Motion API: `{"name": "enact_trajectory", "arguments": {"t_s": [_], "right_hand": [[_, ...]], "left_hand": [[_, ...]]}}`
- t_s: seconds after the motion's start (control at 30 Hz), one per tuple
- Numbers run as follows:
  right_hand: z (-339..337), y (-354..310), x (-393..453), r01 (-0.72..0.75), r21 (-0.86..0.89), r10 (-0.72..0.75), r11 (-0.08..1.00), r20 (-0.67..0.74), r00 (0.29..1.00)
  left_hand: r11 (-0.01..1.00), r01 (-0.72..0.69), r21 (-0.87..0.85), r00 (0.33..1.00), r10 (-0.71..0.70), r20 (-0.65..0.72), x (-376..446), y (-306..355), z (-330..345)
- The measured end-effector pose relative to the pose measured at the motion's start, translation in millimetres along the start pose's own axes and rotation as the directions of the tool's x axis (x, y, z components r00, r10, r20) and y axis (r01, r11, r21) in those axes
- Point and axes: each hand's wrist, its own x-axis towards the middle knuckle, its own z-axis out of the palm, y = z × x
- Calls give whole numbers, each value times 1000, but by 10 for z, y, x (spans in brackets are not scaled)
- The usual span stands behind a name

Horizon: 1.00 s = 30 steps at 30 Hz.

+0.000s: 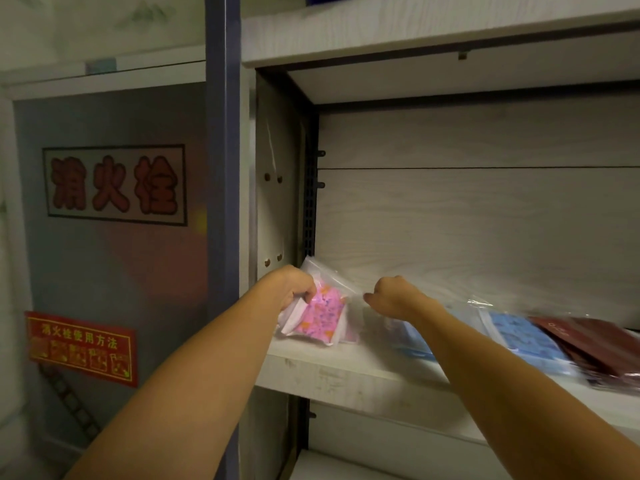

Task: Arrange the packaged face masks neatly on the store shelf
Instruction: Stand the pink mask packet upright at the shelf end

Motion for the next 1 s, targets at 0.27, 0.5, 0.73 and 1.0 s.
{"name": "enact_trajectory", "arguments": {"t_s": [0.27,0.5,0.73,1.0], "right_hand": [[-111,-247,142,-41,885,57,463,17,998],[-73,-436,353,179,927,99,331,-223,970],[145,-303,460,174,931,-42,321,-170,985],[378,-237,593,49,925,72,378,-82,994]], "left_hand": [[834,-331,-441,940,250,-232,107,106,65],[738,-447,-506,890,307,-338,236,273,149],[716,-480,-507,869,311,-385,503,90,317],[774,-446,-450,891,333,-309,594,-2,299]]}}
